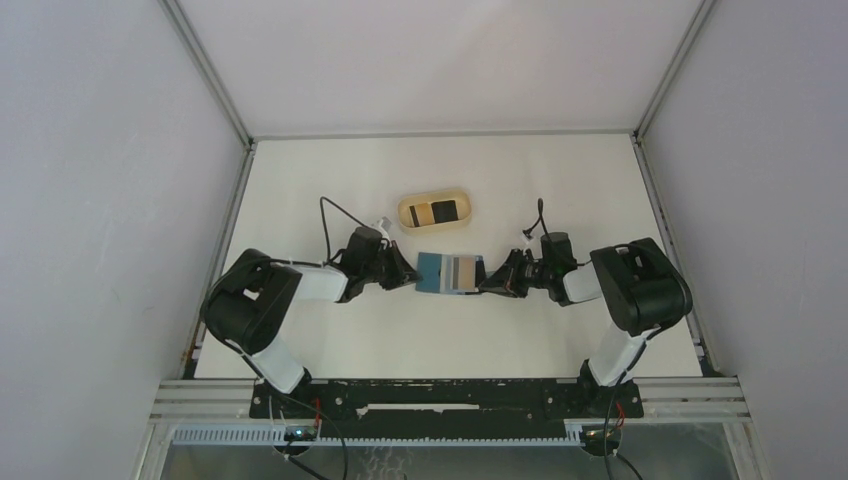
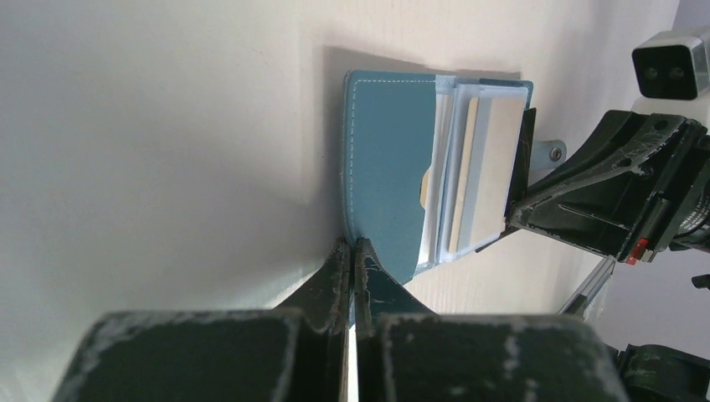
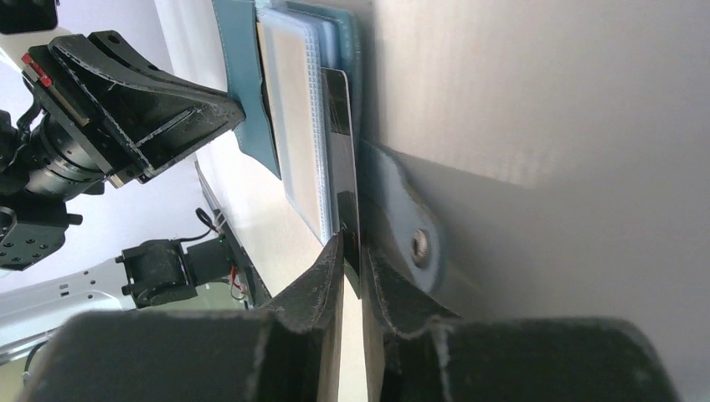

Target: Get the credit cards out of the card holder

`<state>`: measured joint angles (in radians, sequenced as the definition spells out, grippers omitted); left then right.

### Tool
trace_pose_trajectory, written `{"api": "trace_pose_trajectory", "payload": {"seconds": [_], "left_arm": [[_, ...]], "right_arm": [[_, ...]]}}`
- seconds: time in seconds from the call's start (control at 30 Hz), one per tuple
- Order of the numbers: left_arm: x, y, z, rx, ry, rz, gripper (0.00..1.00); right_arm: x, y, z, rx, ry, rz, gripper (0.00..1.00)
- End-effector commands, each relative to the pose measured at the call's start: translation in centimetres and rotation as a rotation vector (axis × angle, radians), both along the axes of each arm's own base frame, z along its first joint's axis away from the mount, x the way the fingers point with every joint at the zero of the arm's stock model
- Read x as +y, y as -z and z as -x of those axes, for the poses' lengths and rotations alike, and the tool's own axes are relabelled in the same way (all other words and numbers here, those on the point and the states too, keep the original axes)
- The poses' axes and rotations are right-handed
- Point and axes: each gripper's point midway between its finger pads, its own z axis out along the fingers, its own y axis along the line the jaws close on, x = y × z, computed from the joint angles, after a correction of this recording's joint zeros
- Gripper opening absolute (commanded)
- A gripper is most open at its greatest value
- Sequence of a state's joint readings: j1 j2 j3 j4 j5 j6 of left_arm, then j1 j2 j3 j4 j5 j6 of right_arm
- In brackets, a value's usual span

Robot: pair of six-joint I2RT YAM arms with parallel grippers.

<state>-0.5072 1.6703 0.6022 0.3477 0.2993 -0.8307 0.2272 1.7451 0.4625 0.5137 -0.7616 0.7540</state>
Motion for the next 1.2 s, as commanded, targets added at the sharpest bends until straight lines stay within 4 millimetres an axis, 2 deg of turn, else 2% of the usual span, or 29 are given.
{"api": "trace_pose_trajectory", "payload": {"seconds": [0.0, 0.1, 0.27, 0.47, 0.53, 0.8, 1.0, 1.17], "left_arm": [[3.1, 2.8, 0.0, 0.047, -0.061, -0.141, 0.0], [3.2, 2.7, -0.1, 0.044, -0.062, -0.144, 0.0], [3.4, 2.8, -0.1, 0.046, -0.065, -0.147, 0.0], [3.7, 2.9, 0.0, 0.049, -0.07, -0.151, 0.0], [3.9, 2.9, -0.1, 0.047, -0.074, -0.154, 0.0], [4.6, 2.8, -0.1, 0.043, -0.098, -0.159, 0.0], [4.9, 2.6, -0.5, 0.042, -0.111, -0.152, 0.0], [5.0, 2.6, -0.7, 0.043, -0.135, -0.145, 0.0]], "right_arm": [[-2.1, 1.6, 0.1, 0.009, 0.046, 0.081, 0.19], [-2.1, 1.6, 0.2, 0.012, 0.048, 0.08, 0.19], [-2.2, 1.6, 0.1, 0.011, 0.051, 0.078, 0.14], [-2.6, 0.8, 0.3, 0.003, 0.058, 0.068, 0.0], [-2.7, 0.1, 0.3, -0.007, 0.055, 0.057, 0.0], [-2.6, -4.1, 0.0, -0.091, 0.052, 0.029, 0.0], [-3.2, -8.8, -1.8, -0.202, 0.08, 0.052, 0.0], [-3.7, -11.8, -3.5, -0.295, 0.104, 0.097, 0.0]]}}
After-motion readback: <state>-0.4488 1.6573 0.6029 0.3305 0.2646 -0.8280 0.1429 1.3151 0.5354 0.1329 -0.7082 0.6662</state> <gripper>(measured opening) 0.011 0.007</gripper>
